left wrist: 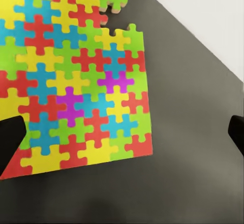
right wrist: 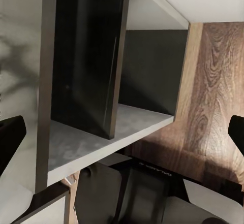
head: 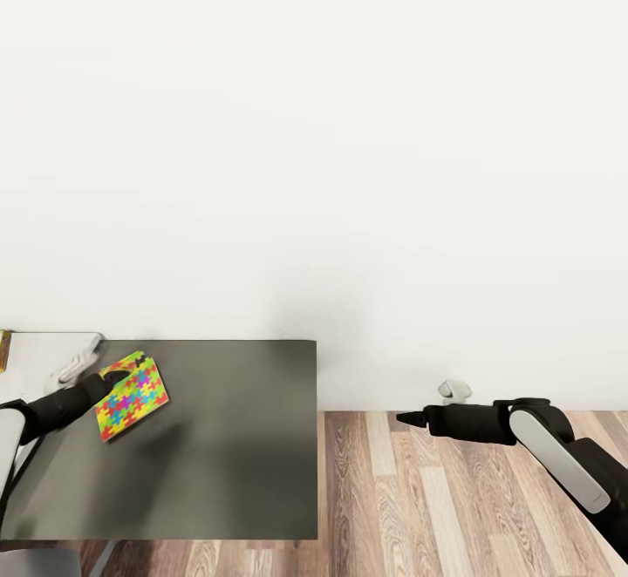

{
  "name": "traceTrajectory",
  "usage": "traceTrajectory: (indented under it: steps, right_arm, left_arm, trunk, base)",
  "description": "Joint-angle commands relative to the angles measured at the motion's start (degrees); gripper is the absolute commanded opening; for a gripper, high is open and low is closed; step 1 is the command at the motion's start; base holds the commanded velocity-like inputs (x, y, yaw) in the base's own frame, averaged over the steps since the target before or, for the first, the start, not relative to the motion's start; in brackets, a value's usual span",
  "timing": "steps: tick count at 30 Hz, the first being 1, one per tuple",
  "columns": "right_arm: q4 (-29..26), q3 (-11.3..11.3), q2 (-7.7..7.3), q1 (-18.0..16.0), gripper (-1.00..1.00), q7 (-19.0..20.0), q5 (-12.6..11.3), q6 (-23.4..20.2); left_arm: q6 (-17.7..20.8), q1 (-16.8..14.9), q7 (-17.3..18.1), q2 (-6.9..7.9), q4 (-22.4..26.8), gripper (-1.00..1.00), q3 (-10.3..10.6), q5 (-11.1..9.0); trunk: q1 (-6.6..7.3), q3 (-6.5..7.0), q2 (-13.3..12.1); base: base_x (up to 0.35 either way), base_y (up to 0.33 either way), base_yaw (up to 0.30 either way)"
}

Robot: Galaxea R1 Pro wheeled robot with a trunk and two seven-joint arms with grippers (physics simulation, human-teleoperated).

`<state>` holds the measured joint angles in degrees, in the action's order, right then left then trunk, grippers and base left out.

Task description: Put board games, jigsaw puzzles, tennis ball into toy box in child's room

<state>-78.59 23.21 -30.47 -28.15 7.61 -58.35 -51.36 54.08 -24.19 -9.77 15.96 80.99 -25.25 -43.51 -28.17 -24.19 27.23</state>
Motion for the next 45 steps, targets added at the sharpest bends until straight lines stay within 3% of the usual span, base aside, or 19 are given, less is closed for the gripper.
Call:
traceTrajectory:
  steps: [1,8,16,45]
  right_arm:
    - [0.0,0.1,-0.05,-0.1,1.0,0.5,0.5,-0.1]
    - [-0.9,0.1,-0.09,-0.1,1.0,0.5,0.5,-0.1]
    - [-1.2,0.1,-0.13,-0.1,1.0,0.5,0.4,-0.1]
    - [-2.8,0.0,-0.17,0.8,1.0,0.5,0.5,-0.6]
  left_arm:
    - [0.2,0.0,-0.6,0.0,0.0,1.0,0.0,-0.7]
    - [-1.0,-0.4,-3.6,0.08,-4.0,1.0,-1.5,-0.6]
    - [-2.2,-0.8,-4.7,0.5,-6.0,1.0,-1.9,-0.6]
    - [-4.4,-3.6,-4.9,0.9,-12.0,1.0,-1.7,-0.6]
  trunk:
    - [-0.03,-0.08,0.1]
    - [-0.03,-0.08,0.1]
    - [-0.03,-0.08,0.1]
    - [-0.03,-0.08,0.1]
  base:
    - [0.0,0.0,0.0]
    - [0.0,0.0,0.0]
    - [0.0,0.0,0.0]
    - [0.0,0.0,0.0]
